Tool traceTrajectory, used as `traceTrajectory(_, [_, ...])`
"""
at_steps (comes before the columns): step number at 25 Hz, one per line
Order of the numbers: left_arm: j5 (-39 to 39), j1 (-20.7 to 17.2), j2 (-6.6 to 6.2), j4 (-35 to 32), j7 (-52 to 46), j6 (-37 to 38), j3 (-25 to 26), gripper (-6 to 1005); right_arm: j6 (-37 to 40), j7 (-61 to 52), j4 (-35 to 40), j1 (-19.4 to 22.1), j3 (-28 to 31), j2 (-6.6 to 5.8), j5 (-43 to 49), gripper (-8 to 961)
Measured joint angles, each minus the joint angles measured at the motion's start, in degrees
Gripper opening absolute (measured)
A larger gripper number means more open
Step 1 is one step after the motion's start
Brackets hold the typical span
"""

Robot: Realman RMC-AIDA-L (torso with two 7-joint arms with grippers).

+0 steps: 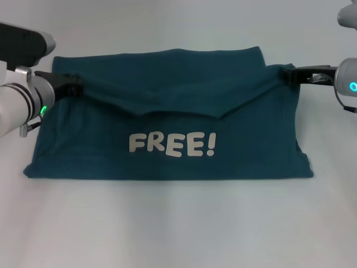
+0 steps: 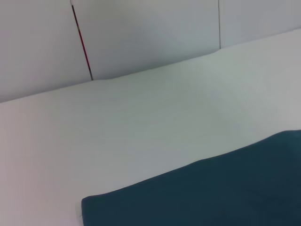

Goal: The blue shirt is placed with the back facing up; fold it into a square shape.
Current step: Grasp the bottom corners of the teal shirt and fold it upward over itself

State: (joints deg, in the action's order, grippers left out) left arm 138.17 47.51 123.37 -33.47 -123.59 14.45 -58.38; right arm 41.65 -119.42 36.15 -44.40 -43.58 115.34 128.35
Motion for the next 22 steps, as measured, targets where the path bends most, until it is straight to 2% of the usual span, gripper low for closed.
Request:
traceTrajectory(5, [0.0, 0.3, 0.38, 0.5, 0.1, -1.2, 0.4, 63, -1.7, -0.2, 0.5, -0.1, -0.1, 0.67, 0.1, 66])
traceTrajectory(8, [0.0, 0.6, -0.03, 1.7, 0.0, -1.4, 0.7, 241, -1.8, -0.2, 0.5, -0.3, -0.1, 0.68, 0.1, 274])
traceTrajectory(14, [-0.1, 0.8, -0.45, 2.2, -0.4, -1.5, 1.5, 439, -2.6, -0.1, 0.2, -0.4, -0.1, 0.67, 0.2, 509])
traceTrajectory(19, [-0.4, 0.6, -0.91, 1.8, -0.5, 0.6, 4.1, 679, -2.3, -0.2, 0.1, 0.1, -0.1, 0.67, 0.2, 728])
traceTrajectory(22, [-0.3, 0.2, -0.78, 0.7, -0.3, 2.1, 3.9, 737, -1.9, -0.3, 0.1, 0.4, -0.1, 0.69, 0.2, 783])
